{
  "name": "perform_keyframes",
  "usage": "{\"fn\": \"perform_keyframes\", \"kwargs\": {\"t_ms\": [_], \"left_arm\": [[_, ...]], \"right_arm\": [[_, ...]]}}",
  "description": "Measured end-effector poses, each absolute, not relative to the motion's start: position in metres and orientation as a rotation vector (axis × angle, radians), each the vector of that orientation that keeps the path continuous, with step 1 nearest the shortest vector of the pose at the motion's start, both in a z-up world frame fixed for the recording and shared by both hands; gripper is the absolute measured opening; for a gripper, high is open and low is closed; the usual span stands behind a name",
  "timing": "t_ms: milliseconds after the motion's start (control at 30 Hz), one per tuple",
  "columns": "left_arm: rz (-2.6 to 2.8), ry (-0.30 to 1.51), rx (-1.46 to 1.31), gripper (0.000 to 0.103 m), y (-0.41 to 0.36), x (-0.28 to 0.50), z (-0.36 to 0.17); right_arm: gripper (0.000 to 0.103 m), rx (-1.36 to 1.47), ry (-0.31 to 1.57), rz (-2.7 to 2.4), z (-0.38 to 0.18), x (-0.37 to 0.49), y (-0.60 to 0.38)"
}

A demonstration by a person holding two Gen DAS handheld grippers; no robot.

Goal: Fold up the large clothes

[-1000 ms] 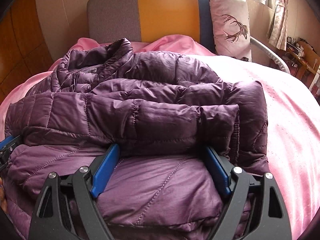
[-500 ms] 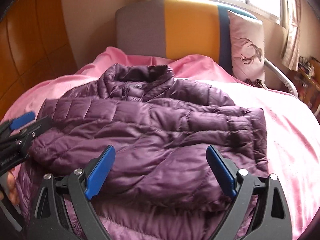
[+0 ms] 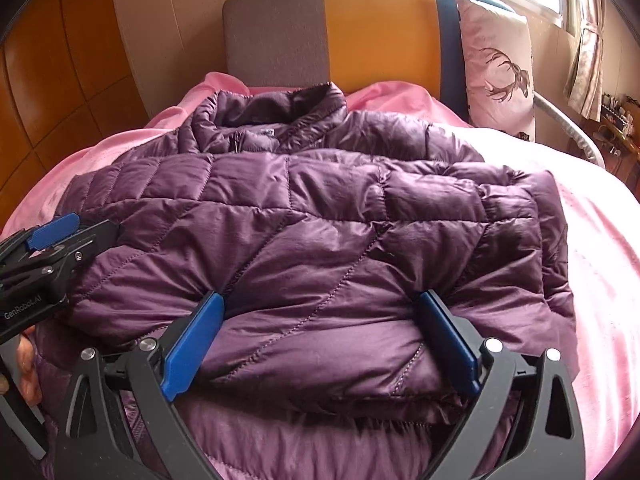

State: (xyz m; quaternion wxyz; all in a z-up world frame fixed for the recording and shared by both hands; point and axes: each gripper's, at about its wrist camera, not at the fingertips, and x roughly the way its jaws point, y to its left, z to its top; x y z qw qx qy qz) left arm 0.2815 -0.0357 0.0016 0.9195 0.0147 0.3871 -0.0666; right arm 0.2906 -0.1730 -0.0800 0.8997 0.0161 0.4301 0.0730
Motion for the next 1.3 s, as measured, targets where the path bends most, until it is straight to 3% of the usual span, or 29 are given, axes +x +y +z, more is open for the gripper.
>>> {"fn": "perform_keyframes", "kwargs": {"t_ms": [500, 867, 1300], "left_arm": [[-0.106, 0.842, 0.035, 0.084, -0.036, 0.293, -0.025], [-0.084, 0.766, -0.045, 0.084, -0.014, 0.19, 0.022], [-0.088, 0.807, -0.046, 0.085, 0.002, 0.103, 0.005]], "right_arm": [[0.099, -0.011, 0.949, 0.122, -0.098, 0.303, -0.167], [0.101, 0.016, 0.934, 0.132, -0.085, 0.296, -0.173], [0.101, 0.06, 0.969, 0.157, -0.063, 0.199, -0.198]]}}
